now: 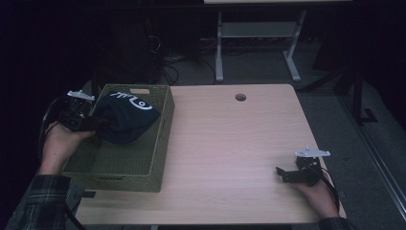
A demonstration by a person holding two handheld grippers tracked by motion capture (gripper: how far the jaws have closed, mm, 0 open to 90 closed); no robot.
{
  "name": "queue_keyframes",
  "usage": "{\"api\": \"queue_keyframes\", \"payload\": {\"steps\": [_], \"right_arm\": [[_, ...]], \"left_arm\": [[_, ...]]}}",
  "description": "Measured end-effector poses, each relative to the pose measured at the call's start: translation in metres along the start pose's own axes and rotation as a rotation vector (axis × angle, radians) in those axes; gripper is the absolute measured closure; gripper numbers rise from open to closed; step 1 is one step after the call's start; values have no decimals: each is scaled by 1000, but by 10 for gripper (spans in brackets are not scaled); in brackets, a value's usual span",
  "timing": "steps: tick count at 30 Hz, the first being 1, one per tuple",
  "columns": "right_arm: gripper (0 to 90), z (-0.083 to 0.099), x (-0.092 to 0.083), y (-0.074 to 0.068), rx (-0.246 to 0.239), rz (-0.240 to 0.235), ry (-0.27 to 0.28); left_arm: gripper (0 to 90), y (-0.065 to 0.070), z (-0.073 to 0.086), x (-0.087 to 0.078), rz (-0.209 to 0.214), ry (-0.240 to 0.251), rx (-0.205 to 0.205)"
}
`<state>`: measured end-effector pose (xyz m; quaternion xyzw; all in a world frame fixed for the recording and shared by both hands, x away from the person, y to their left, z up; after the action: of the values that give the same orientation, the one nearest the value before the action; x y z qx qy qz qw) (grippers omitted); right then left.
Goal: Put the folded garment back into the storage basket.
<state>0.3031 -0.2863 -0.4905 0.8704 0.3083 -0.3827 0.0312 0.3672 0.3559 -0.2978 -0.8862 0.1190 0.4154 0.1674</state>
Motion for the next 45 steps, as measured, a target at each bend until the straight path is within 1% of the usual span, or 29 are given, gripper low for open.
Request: {"api": "queue_keyframes", "payload": {"steps": [8, 18, 21, 29, 30, 34, 37, 42, 45], "right_arm": [[28, 0, 0, 0, 4, -1, 2], [28, 0, 0, 0, 2, -1, 1], [27, 0, 0, 0, 3, -1, 1], [27, 0, 0, 0, 2, -1, 1], [28, 0, 0, 0, 3, -1, 1], [28, 0, 0, 0, 3, -1, 1], [28, 0, 0, 0, 2, -1, 1], [28, 0, 0, 0, 3, -1, 1], [27, 0, 0, 0, 2, -1, 1]], "left_arm": [[758, -1, 14, 24, 5, -30, -23], [758, 4, 26, 49, 7, -63, -34], [758, 4, 30, 57, 2, -75, -37], [757, 9, 40, 78, 18, -112, -33], [757, 10, 41, 80, 19, -115, -38], [756, 12, 45, 87, 29, -132, -38], [753, 14, 47, 93, 29, -151, -25], [744, 14, 49, 96, 37, -157, -23], [707, 13, 50, 96, 32, -151, -20]]}}
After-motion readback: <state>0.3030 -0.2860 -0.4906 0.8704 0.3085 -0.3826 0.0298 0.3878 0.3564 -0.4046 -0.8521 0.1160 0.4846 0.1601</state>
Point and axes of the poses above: each handheld gripper's, and its own axes: x roughly forward along the jaws, z roughly out of its underside, y roughly to its right, the point moved 1 cm from there along x, roughly forward along the jaws, and after that the axes turned 13 degrees about -z, right-handed, at the moved point
